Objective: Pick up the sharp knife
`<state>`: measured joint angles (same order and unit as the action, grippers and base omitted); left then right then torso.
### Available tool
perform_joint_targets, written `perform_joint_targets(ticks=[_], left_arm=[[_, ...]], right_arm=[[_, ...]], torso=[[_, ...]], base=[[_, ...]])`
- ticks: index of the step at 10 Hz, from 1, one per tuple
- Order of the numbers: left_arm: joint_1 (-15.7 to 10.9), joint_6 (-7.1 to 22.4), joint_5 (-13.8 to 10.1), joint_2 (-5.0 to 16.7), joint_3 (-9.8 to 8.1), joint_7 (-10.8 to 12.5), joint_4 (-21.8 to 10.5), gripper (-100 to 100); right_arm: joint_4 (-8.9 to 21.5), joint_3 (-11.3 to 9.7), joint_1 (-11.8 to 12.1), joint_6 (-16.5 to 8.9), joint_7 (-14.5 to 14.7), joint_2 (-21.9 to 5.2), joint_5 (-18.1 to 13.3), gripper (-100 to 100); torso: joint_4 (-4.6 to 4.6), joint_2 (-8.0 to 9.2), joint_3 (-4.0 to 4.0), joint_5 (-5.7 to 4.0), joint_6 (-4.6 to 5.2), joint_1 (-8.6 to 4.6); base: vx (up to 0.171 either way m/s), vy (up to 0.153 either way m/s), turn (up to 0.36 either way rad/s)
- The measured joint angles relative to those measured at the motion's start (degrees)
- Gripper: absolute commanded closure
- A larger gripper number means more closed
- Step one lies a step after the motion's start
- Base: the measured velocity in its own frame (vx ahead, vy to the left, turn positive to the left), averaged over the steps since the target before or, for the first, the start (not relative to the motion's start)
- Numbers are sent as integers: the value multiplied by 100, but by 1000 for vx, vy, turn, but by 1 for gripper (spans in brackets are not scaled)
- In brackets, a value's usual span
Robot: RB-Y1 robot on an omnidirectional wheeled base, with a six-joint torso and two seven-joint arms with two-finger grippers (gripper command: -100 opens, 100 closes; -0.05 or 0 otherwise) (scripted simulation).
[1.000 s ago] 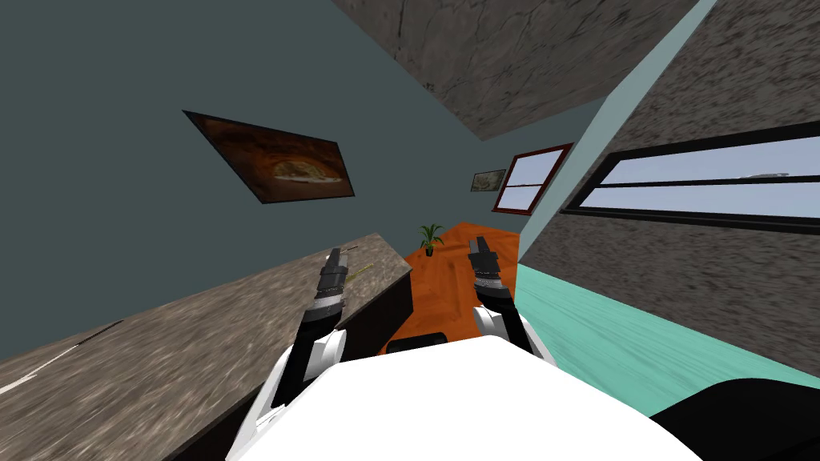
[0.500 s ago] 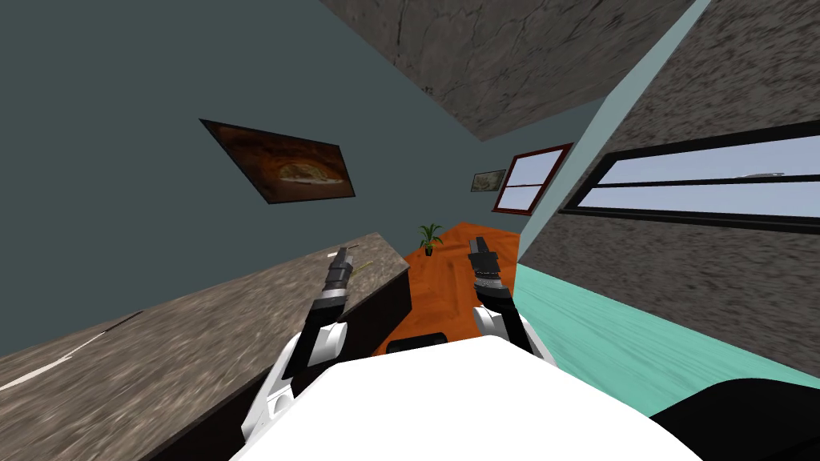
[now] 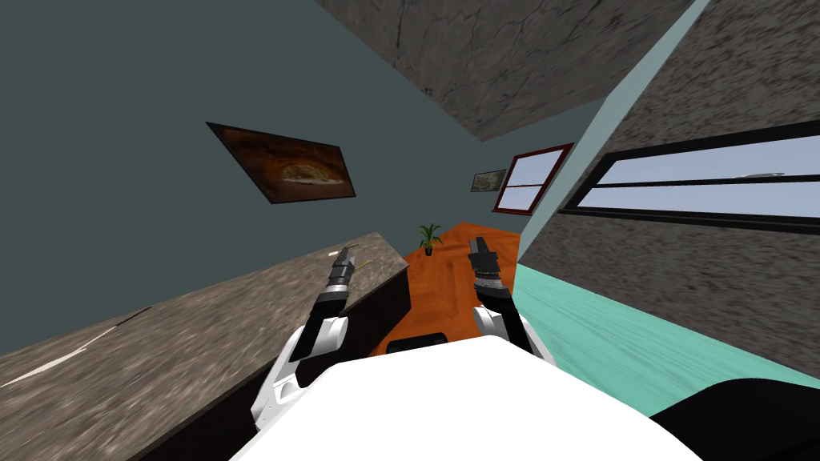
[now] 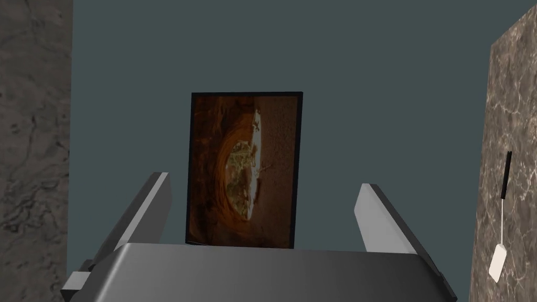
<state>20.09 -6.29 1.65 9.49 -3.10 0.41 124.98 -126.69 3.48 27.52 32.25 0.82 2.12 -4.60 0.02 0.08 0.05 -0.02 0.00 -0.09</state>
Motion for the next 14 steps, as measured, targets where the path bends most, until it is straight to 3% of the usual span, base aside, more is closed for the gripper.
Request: perform_joint_targets(ticks=[14], left_arm=[[-1102,2106,-472,135,-272,1070,-820,-100]], right_arm=[[0,0,0,0,0,0,0,0]], torso=[[-2,-7,-4,2,0,8]], base=[[-20,-18,12]])
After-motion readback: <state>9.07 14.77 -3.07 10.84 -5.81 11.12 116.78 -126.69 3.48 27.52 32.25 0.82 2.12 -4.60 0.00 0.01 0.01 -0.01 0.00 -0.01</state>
